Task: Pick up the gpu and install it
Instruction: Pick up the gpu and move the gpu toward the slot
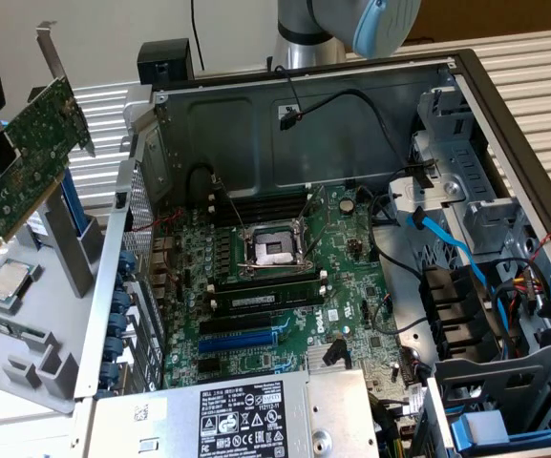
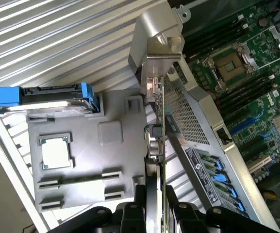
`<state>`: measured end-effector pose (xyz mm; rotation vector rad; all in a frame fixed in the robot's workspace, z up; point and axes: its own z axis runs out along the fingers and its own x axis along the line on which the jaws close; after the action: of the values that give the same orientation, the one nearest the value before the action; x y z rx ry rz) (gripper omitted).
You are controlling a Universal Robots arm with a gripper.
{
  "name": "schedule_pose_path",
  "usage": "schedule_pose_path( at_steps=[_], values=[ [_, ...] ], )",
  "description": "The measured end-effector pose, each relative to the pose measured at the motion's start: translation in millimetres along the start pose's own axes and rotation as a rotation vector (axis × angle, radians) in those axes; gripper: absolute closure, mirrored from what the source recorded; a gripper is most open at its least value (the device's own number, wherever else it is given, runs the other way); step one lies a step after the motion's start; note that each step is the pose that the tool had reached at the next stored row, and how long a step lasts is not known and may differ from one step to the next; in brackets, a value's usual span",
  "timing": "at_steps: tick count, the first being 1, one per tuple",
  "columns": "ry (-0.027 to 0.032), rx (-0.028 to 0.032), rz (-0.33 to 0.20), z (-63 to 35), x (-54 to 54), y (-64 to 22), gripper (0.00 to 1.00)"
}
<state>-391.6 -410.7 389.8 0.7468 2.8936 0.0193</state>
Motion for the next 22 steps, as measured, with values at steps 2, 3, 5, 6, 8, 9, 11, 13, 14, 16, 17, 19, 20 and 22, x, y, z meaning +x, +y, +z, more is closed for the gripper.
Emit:
schedule_pose_path(
  at_steps=[2, 3, 5, 6, 8, 9, 11, 13, 14, 16, 17, 19, 20, 22],
  values=[
    [0.0000, 0.0000, 0.000, 0.0, 0.0, 0.0, 0.73],
    [-0.0002, -0.0001, 0.000, 0.0, 0.0, 0.0, 0.73],
    [-0.0009, 0.0019, 0.003, -0.3, 0.1, 0.4, 0.73],
    [-0.0017, 0.0034, 0.004, -1.9, 0.0, 0.8, 0.73],
    [-0.0036, 0.0070, 0.005, -9.8, -1.0, 2.9, 0.73],
    [-0.0040, 0.0073, 0.005, -13.7, -2.3, 4.4, 0.73],
    [-0.0040, 0.0077, 0.005, -20.8, -6.1, 7.4, 0.73],
    [-0.0041, 0.0076, 0.005, -24.0, -12.4, 11.1, 0.73],
    [-0.0040, 0.0076, 0.005, -24.7, -15.7, 12.9, 0.73],
    [-0.0037, 0.0078, 0.005, -25.9, -22.3, 16.6, 0.73],
    [-0.0033, 0.0081, 0.005, -26.2, -25.6, 18.4, 0.73],
    [-0.0025, 0.0085, 0.005, -26.8, -31.4, 21.6, 0.73],
    [-0.0020, 0.0088, 0.005, -27.1, -34.4, 23.2, 0.73],
    [-0.0012, 0.0093, 0.005, -27.6, -40.6, 26.7, 0.73]
  ],
)
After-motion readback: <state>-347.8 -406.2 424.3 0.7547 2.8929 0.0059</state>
